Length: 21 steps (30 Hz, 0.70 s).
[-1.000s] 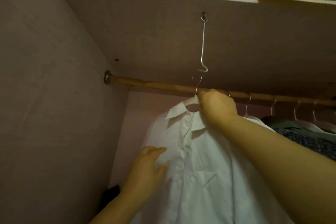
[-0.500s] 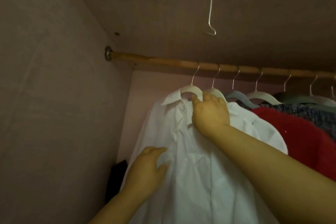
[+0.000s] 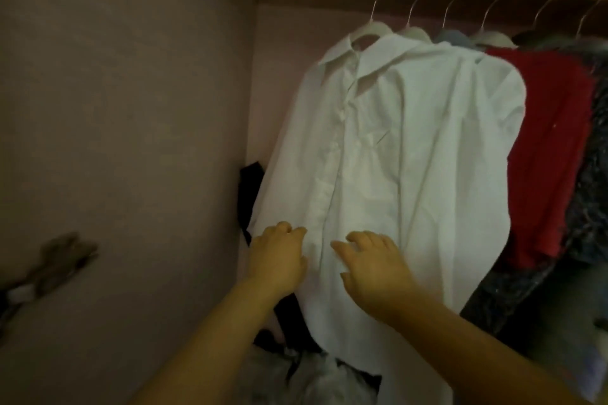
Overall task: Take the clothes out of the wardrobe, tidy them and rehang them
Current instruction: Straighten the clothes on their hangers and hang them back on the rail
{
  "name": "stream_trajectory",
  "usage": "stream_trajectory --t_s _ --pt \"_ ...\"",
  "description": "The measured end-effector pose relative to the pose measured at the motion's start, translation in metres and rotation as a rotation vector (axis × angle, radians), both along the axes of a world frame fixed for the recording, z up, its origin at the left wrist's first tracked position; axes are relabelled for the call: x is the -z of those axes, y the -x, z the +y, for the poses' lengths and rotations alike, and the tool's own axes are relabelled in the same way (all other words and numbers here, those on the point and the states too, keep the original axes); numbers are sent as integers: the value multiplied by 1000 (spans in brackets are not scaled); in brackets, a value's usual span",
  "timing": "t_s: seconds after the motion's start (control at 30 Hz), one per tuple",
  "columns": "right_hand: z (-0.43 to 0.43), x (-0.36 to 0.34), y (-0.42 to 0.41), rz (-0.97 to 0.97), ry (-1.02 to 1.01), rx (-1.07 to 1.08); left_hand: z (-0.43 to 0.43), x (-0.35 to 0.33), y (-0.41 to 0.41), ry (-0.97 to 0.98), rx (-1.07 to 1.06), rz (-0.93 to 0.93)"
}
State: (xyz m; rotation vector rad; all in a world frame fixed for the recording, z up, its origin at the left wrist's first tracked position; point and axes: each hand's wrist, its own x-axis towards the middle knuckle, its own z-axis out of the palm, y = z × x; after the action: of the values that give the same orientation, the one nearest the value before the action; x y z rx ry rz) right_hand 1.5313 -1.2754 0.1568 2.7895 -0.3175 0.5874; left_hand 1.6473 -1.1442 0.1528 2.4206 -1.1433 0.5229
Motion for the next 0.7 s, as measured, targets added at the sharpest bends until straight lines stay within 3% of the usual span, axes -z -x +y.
stream_trajectory --t_s 0.23,0.43,0.7 --pt "59 108 76 168 -209 -117 92 101 89 -159 -133 176" --pt "131 191 171 321 -340 -234 190 182 213 -330 -328 363" --pt "254 248 281 554 -438 -429 334 241 390 -458 -538 609"
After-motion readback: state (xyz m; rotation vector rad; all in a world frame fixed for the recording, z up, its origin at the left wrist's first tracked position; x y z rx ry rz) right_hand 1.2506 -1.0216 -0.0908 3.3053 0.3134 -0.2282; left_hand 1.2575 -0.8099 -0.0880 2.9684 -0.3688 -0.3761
